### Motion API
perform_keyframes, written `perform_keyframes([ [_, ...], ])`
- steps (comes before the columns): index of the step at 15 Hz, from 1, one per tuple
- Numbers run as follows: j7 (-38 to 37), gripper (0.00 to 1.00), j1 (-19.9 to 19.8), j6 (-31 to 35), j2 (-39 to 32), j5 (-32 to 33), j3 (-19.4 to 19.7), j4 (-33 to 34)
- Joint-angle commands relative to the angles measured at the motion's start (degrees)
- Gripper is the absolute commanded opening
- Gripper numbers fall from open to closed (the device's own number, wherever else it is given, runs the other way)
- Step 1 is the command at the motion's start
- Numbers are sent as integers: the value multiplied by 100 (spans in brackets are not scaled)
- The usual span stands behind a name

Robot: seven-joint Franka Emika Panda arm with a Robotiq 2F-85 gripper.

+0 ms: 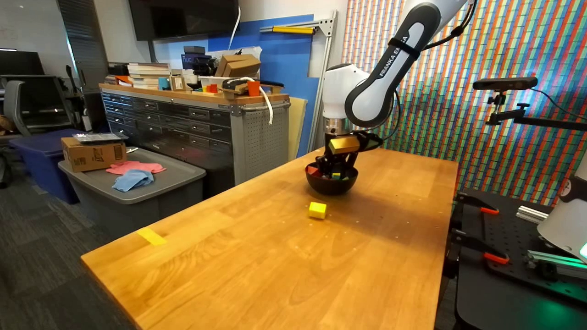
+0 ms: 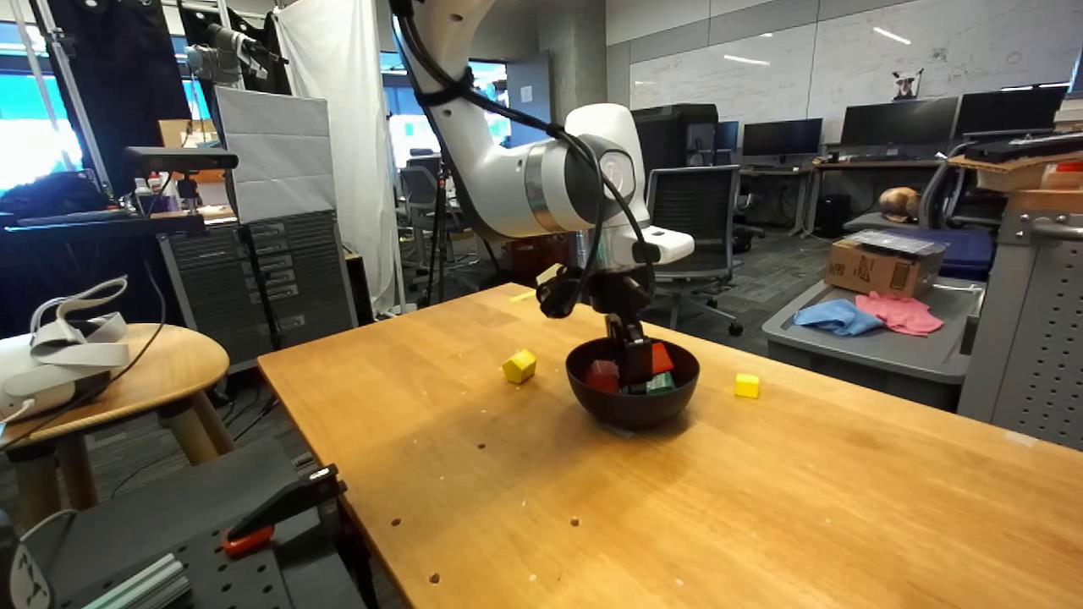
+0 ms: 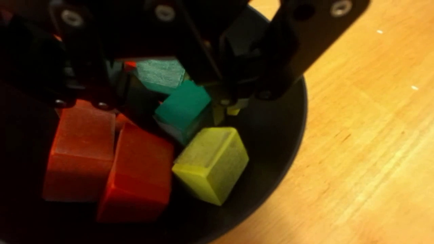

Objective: Take the blocks from the black bowl one at a time and place them on the table

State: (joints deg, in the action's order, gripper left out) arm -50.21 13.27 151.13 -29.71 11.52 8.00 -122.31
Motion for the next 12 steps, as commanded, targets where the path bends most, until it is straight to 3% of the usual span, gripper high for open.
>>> perform_keyframes([
  [1, -159, 19, 219, 89, 289, 96, 149, -219],
  [4, -357, 18, 673, -39, 945, 766, 415, -611],
  [7, -922, 18, 1145, -129, 1735, 1970, 566, -1020],
  [10, -1086, 18, 1061, -394, 2579, 2669, -49, -1522],
  [12, -784, 18, 816, -367, 2799, 2394, -623, -1780],
])
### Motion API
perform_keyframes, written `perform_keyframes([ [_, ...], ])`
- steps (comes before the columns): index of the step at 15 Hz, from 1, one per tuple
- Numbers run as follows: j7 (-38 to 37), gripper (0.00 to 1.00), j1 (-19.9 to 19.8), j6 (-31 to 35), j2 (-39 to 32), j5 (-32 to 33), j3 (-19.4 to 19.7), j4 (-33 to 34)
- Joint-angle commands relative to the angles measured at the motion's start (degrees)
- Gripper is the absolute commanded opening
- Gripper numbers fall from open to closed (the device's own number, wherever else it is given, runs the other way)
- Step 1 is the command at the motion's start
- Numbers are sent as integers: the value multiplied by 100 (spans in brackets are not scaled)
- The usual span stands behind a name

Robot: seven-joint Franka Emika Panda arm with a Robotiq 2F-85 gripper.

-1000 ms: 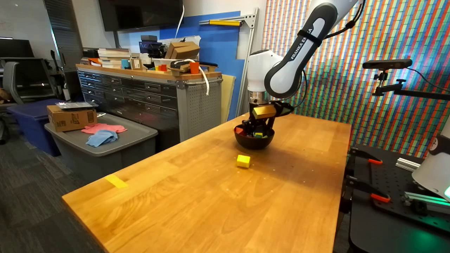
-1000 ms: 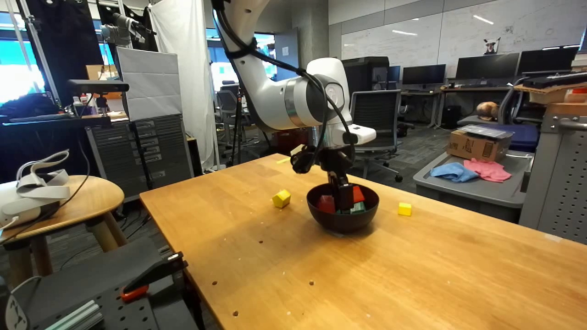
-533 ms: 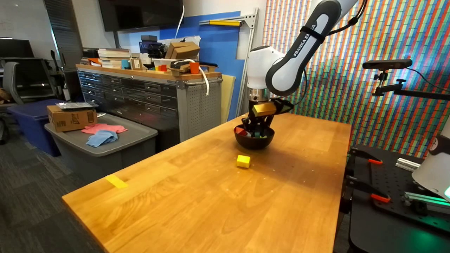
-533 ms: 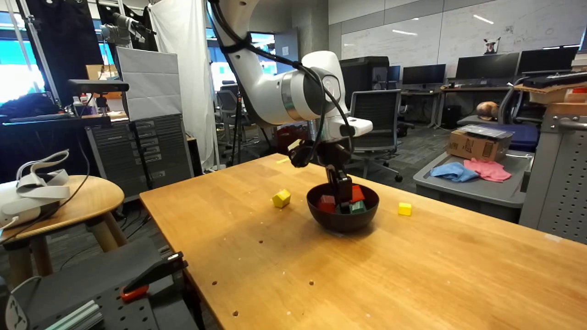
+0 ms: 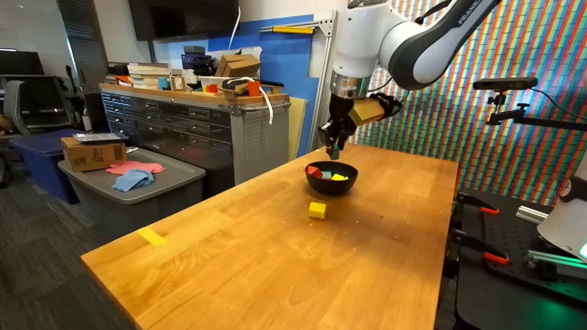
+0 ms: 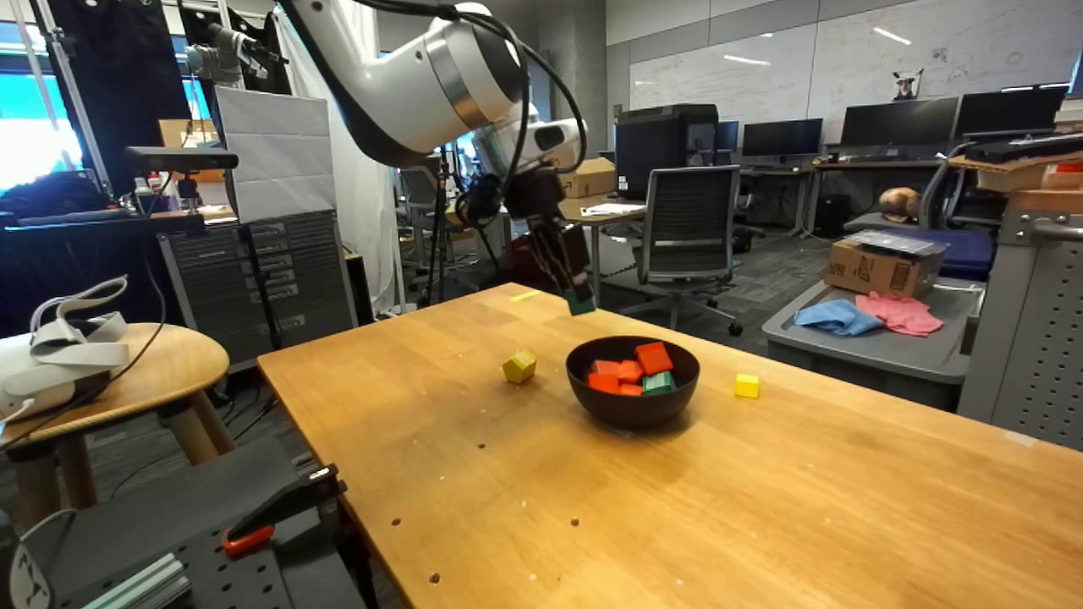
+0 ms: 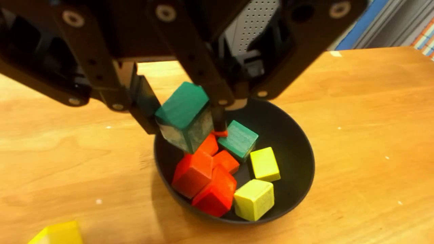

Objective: Take the blocks from the black bowl one at a time and place them on the table

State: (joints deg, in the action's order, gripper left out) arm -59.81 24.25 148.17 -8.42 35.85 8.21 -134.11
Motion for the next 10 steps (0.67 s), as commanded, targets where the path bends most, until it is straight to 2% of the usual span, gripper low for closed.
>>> perform_keyframes([
  [1, 269, 18, -356, 72, 663, -204, -858, -717],
  [3, 76, 18, -448, 279, 575, -169, -1186, -886],
  [5, 283, 18, -539, 452, 317, -434, -1430, -1006],
  [10, 771, 19, -623, 662, -343, -1115, -1616, -1174],
])
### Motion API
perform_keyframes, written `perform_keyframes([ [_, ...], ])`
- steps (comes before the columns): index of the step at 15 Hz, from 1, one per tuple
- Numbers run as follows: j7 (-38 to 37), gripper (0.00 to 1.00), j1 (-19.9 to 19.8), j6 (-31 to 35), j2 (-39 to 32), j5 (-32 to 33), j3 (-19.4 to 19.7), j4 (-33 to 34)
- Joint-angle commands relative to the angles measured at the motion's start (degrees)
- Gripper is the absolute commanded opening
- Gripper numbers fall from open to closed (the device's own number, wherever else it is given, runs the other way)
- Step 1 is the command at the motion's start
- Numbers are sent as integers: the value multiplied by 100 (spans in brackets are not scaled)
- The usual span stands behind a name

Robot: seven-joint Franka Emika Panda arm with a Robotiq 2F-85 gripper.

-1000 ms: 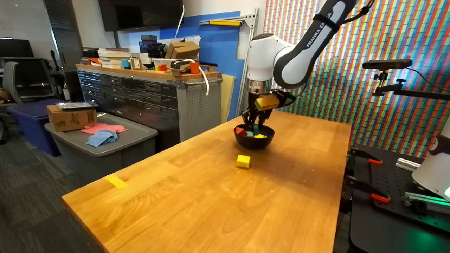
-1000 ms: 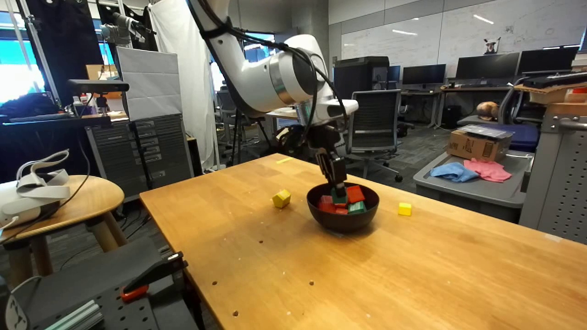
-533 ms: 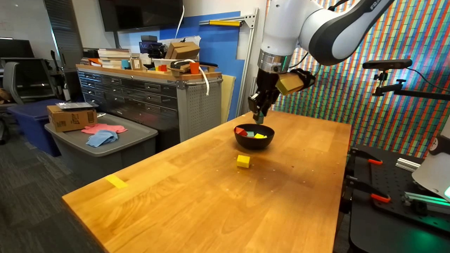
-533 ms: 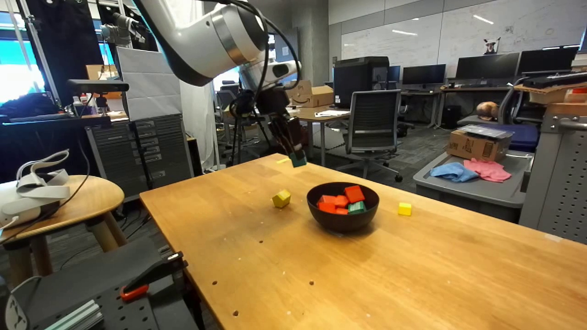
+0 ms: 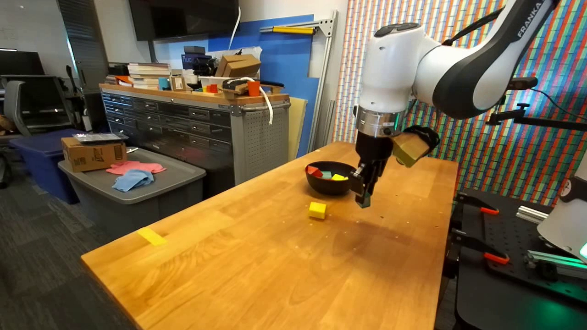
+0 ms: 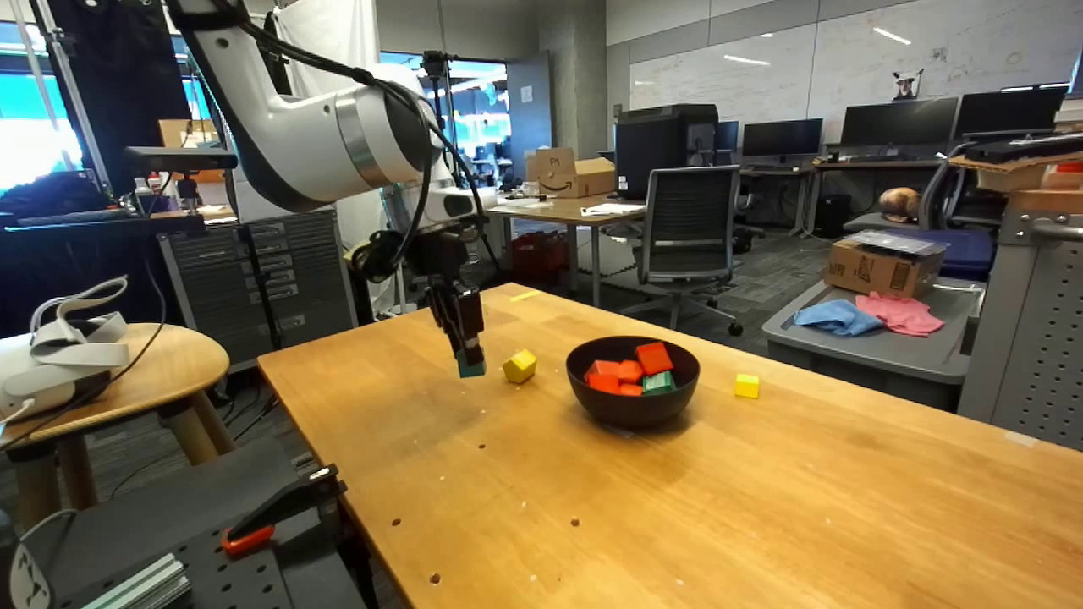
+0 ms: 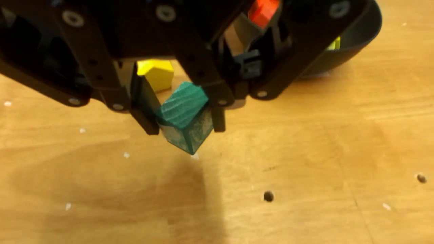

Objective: Take the blocks from the black bowl one at a time and place them on the table

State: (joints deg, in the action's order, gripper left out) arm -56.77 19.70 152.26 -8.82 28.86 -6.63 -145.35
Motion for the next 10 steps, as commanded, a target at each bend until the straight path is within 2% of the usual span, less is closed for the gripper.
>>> perform_keyframes([
  [1, 546, 18, -148, 244, -399, -495, -116, -50],
  [3, 739, 62, -95, 208, -479, -656, -86, -78],
  [4, 830, 57, -75, 149, -474, -722, -77, -93],
  [5, 951, 57, -72, 70, -392, -809, -88, -130],
  [7, 1222, 69, -75, -137, -108, -949, -123, -248],
  [10, 1633, 94, -116, -453, 469, -1144, -191, -451],
])
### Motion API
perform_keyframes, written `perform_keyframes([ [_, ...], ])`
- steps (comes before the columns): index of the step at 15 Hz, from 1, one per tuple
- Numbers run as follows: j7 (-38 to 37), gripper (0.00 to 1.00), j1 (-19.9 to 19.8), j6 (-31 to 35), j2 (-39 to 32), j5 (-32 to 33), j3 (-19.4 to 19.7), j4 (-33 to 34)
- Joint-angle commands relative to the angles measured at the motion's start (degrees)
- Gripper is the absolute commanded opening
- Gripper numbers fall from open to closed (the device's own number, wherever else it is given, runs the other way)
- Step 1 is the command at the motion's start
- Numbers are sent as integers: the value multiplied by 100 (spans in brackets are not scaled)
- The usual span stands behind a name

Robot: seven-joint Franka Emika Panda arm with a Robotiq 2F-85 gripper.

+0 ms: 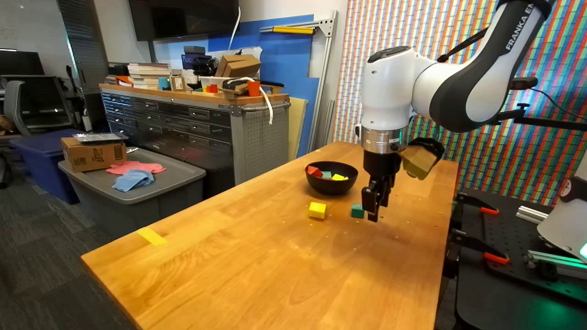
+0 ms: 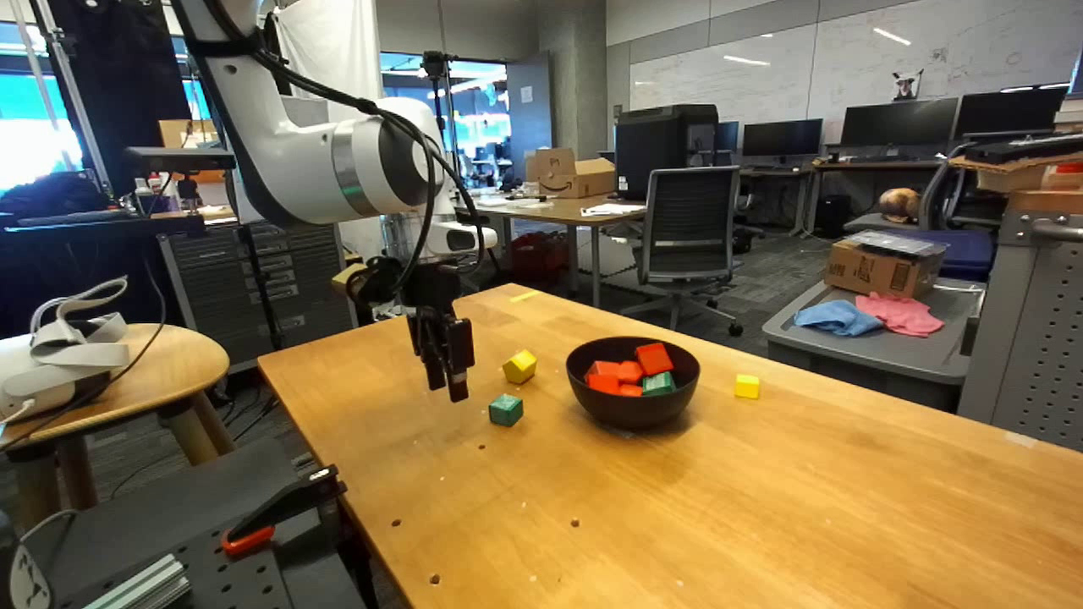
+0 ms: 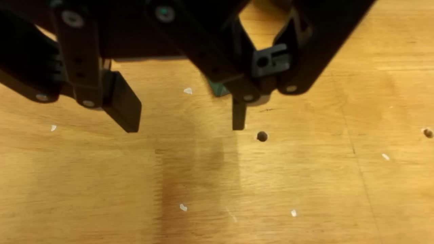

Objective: Take the blocks from the black bowl one at a time and place them on the table

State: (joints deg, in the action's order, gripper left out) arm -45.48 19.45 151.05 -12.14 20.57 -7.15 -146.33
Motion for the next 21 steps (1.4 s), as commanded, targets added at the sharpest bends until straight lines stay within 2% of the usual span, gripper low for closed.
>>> perform_keyframes([
  [1, 466, 99, -91, -416, 1027, -246, -100, -402],
  [3, 418, 100, -190, -516, 1437, -120, -65, -460],
  [6, 761, 100, -563, -514, 1781, -300, -11, -384],
  [7, 423, 100, -505, -479, 1385, -140, -206, -254],
  [10, 477, 100, -626, -482, 1445, -145, -232, -267],
  [12, 267, 100, -734, -375, 1277, 184, -177, -115],
  [16, -244, 100, -1190, -415, 1104, 1027, 110, 407],
  [18, -122, 100, -1376, -437, 878, 1082, 270, 768],
  [21, 358, 100, -1512, -478, 282, 681, 478, 1404],
])
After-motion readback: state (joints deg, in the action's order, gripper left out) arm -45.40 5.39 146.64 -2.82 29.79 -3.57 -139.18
